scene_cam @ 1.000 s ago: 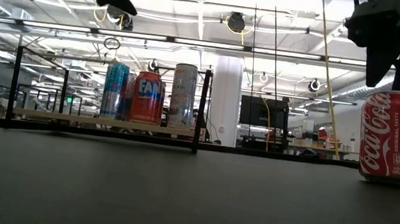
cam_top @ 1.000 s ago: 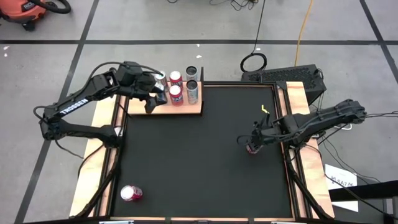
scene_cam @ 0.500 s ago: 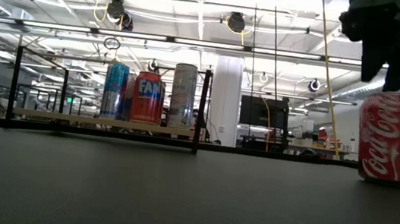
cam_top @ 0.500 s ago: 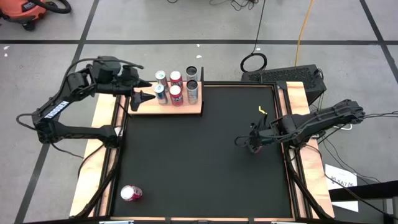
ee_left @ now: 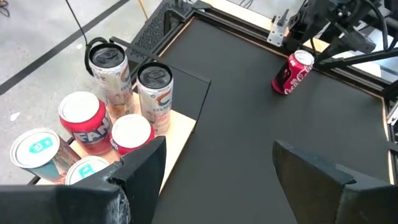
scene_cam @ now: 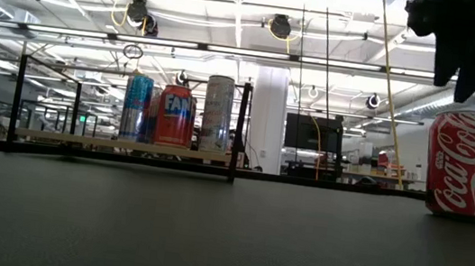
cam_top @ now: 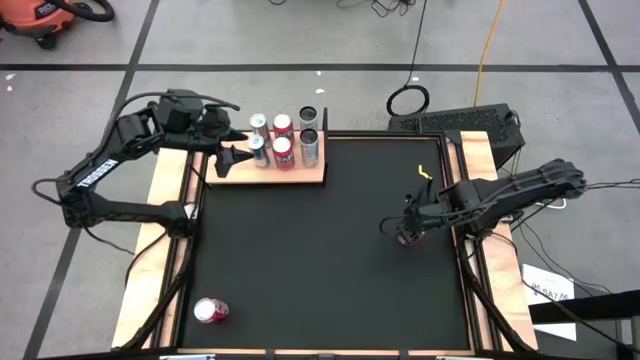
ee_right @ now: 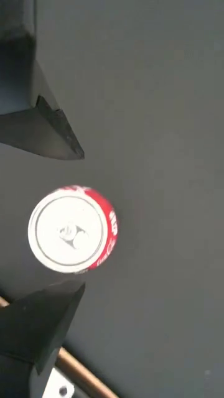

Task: Place canned beverage on shelf
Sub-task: Put the top red-white soda can on the shelf

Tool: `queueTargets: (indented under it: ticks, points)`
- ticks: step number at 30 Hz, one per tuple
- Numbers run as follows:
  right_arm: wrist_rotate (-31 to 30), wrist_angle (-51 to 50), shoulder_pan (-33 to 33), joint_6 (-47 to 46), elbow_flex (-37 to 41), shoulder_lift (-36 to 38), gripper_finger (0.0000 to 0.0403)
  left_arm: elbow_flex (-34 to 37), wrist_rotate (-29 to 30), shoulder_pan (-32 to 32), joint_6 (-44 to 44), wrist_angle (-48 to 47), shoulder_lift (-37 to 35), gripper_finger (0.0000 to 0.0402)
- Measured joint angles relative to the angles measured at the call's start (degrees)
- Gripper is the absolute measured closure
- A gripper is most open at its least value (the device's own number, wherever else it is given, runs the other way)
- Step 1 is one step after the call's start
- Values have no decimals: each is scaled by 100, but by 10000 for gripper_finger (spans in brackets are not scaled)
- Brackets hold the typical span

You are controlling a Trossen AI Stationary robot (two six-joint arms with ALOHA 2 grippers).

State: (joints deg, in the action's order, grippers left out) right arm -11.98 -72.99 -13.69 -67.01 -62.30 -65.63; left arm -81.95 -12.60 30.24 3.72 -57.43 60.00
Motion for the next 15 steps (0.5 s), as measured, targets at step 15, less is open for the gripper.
queueTargets:
  ticks: [15]
  points:
    - [288,-417,9,-1124,2,-1031,36,4,-45,-1,36,278,264,114]
